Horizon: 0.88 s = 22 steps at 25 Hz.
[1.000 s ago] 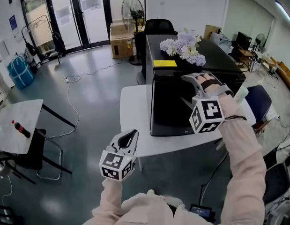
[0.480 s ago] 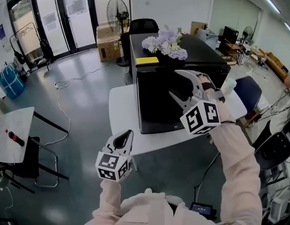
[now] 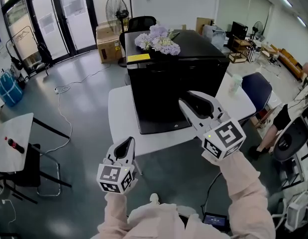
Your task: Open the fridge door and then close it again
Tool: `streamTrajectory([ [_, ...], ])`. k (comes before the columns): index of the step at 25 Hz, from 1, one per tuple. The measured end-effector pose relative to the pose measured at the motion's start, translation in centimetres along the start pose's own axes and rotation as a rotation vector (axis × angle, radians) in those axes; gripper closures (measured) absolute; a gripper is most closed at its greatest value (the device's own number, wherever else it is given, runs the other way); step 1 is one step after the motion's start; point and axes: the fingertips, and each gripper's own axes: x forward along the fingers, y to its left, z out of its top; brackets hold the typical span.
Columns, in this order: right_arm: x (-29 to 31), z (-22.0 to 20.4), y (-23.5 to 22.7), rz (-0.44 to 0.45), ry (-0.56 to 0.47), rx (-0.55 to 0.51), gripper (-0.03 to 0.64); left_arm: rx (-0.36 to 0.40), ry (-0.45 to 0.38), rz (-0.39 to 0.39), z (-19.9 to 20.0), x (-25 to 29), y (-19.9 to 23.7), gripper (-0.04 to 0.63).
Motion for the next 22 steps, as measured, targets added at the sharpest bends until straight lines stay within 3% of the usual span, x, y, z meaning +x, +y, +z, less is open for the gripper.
streamTrajectory([
  [6, -5.4, -1.7, 0.7, -0.072, -0.047, 0.217, 0.582, -0.040, -0.031, 0.044, 0.1, -2.3, -2.2, 0.584],
  [12, -9.4, -4.0, 3.3, -0.070, -0.063, 0.369, 0.606, -0.048, -0.035, 0.070, -0.7, -4.7, -4.6, 0.584],
  [17, -12.7, -5.9, 5.7, -0.082, -0.048, 0.418, 0.607, -0.060, -0.030, 0.099, -1.4, -7.3, -6.6, 0.584],
  [22, -16.2, -8.5, 7.6, -0.110, 0.033, 0.410, 0.607, -0.089, -0.022, 0.122, -2.8, -10.1, -8.6, 0.584],
])
